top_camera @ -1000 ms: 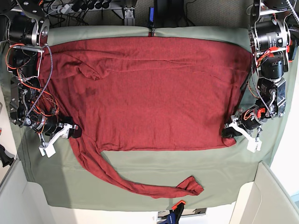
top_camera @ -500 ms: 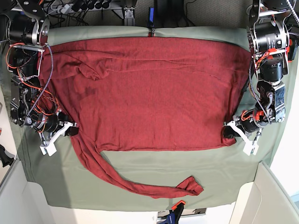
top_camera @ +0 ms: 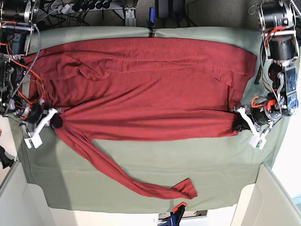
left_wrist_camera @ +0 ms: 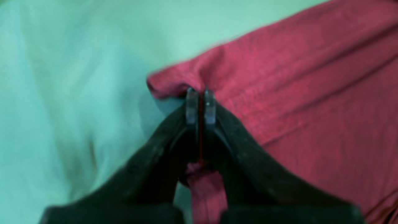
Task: Fold the T-shirt properly
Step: 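Drag the grasped edges toward the robot, folding the shirt lengthwise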
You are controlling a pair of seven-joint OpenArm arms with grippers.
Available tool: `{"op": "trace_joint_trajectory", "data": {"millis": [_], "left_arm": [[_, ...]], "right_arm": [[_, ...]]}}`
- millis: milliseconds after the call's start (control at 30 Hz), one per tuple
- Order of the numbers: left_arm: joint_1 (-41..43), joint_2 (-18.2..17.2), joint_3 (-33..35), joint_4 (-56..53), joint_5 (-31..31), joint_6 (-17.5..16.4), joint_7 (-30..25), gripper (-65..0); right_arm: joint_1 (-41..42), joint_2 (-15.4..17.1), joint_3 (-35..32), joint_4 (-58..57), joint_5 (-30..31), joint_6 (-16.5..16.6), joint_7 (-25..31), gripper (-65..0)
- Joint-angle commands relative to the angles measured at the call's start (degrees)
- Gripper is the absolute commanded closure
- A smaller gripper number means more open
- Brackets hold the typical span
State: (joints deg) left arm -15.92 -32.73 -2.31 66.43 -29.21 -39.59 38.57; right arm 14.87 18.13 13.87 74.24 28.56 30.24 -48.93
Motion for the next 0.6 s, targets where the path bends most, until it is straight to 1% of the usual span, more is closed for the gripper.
{"op": "trace_joint_trajectory", "data": {"millis": [0,133,233,300,500,567], "left_arm": [[0.26,-1.86,-0.39,3.08,-0.83,-0.41,-1.01,0.0],[6.58,-4.07,-0.39,12.11,-0.98,-0.41,-0.92,0.0],[9.18,-4.59,-0.39,16.33,-0.98,-0.41,0.7,0.0],[10.1,-4.57,-0.39,16.72,-1.31,-0.41,1.57,0.0],[12.0,-4.57,-0.37,16.7,-1.4,-0.41,1.49,0.0],[11.98,-4.57,-0.37,16.68,-1.4,-0.41,0.85,-13.0]], "right_arm": [[0.48,1.4,0.44,2.1,1.07,0.0,0.92,0.0],[-3.54,3.15,0.76,5.99,1.49,0.0,0.9,0.0],[-5.31,3.28,0.96,7.1,1.46,0.0,0.9,0.0],[-6.08,3.26,0.96,7.08,1.46,-0.02,1.09,0.0],[-6.78,2.91,0.96,6.95,1.44,-0.04,1.14,0.0],[-6.67,2.62,0.96,6.95,1.44,-0.04,1.46,0.0]]}}
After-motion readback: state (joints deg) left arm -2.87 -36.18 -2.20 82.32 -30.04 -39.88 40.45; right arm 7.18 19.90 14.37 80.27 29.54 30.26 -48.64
